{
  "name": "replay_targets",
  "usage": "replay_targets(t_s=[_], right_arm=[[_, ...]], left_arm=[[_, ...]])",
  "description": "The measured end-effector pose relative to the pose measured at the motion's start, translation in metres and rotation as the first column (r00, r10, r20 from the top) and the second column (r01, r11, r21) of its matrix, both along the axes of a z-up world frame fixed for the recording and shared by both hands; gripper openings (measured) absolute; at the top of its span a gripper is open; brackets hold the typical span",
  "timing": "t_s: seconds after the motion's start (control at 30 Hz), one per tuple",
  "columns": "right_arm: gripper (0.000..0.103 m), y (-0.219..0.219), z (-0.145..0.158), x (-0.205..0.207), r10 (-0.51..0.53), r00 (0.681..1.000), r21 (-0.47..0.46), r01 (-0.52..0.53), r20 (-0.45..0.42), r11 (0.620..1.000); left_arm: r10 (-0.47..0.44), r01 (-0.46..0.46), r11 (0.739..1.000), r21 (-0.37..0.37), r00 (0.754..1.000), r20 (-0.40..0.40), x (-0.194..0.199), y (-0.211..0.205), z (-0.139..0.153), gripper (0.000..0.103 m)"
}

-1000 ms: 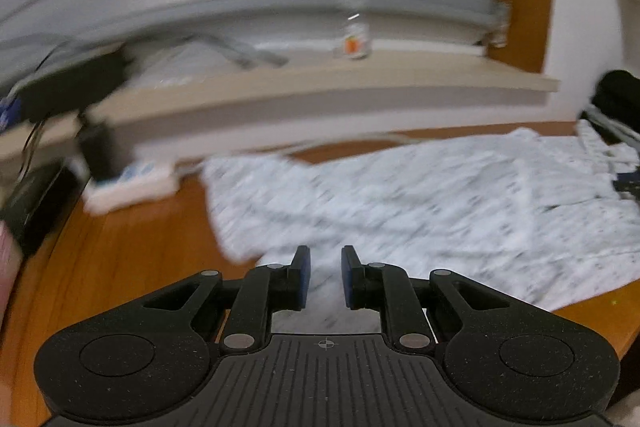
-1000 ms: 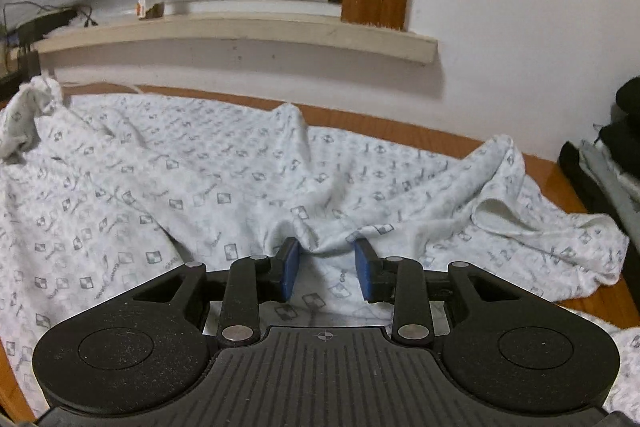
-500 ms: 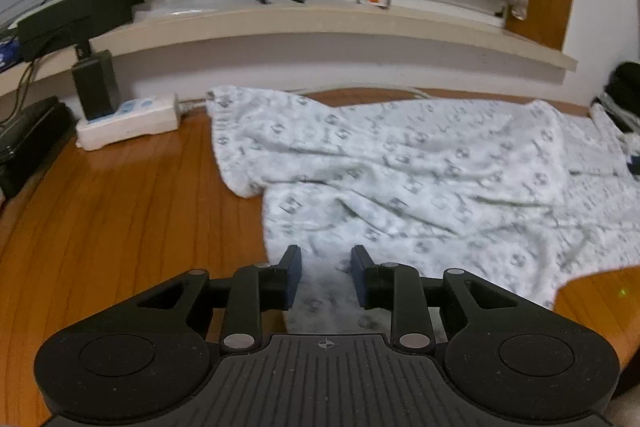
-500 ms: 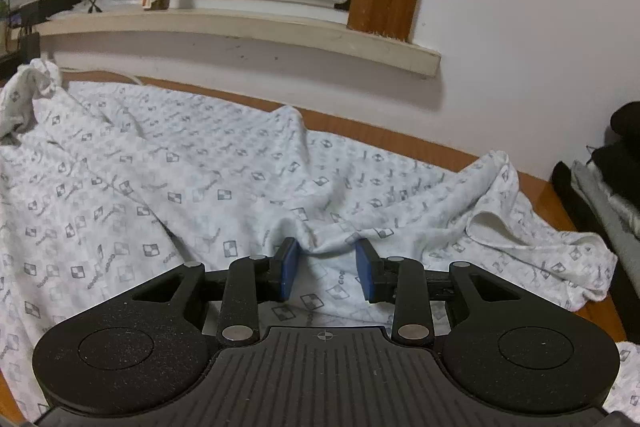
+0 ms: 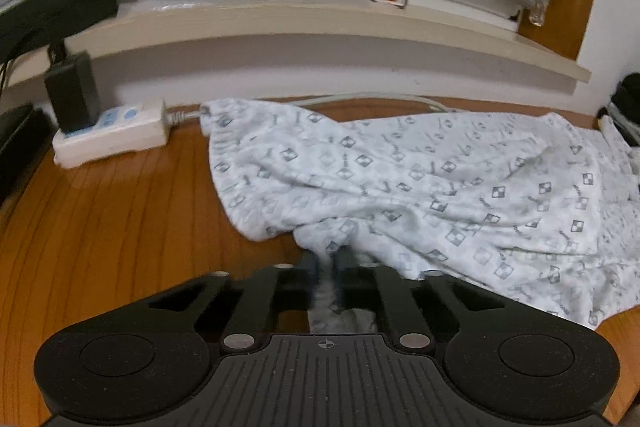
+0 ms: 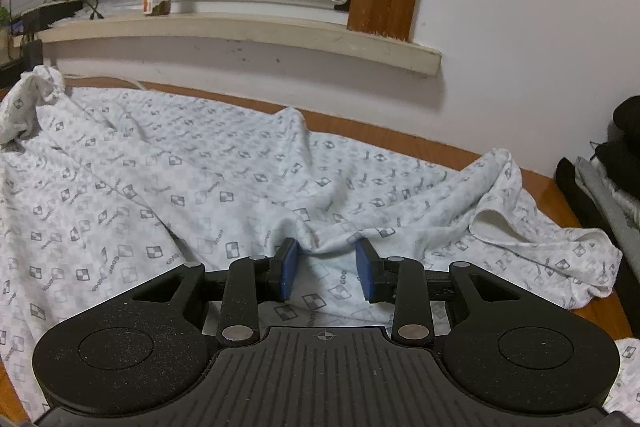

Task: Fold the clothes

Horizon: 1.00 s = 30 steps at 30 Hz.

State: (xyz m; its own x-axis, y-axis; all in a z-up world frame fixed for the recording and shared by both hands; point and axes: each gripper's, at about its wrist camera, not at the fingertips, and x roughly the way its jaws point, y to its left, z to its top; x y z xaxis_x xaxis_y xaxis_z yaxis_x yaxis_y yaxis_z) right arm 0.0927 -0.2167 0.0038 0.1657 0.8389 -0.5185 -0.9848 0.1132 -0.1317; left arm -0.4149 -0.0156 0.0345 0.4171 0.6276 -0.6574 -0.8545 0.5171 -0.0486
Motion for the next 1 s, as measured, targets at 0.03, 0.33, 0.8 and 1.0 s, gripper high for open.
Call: replay_targets(t_s=[0.03,0.33,0.8,1.0], right_arm=[[0.034,0.0,0.0,0.0,0.001,1.0,0.002,-0.001,0.0,1.0],[0.034,0.0,0.0,0.002,-0.001,1.0,0.008,0.001,-0.017,1.0],[0.035,0.035,0.022,-0.112,0.278,0.959,0.01,-0.278,-0.053,0.961],[0.035,0.062,0.036,-0.192,0.476,0.875,0.021,-0.476,-0.093,0.879]], left_arm=[[0.048,-0.049,0.998,0.038,0.999,0.023,-0.009,0.001,0.009,0.007],[0.243,-0.25,0.961,0.114,0.967,0.072,-0.067,0.02,0.053,0.012],[0.173,-0.177,0.983,0.052,0.982,0.081,-0.085,-0.033,0.031,0.016],[0.13,-0.135,0.99,0.043,0.987,0.095,-0.087,-0.054,0.027,0.023]])
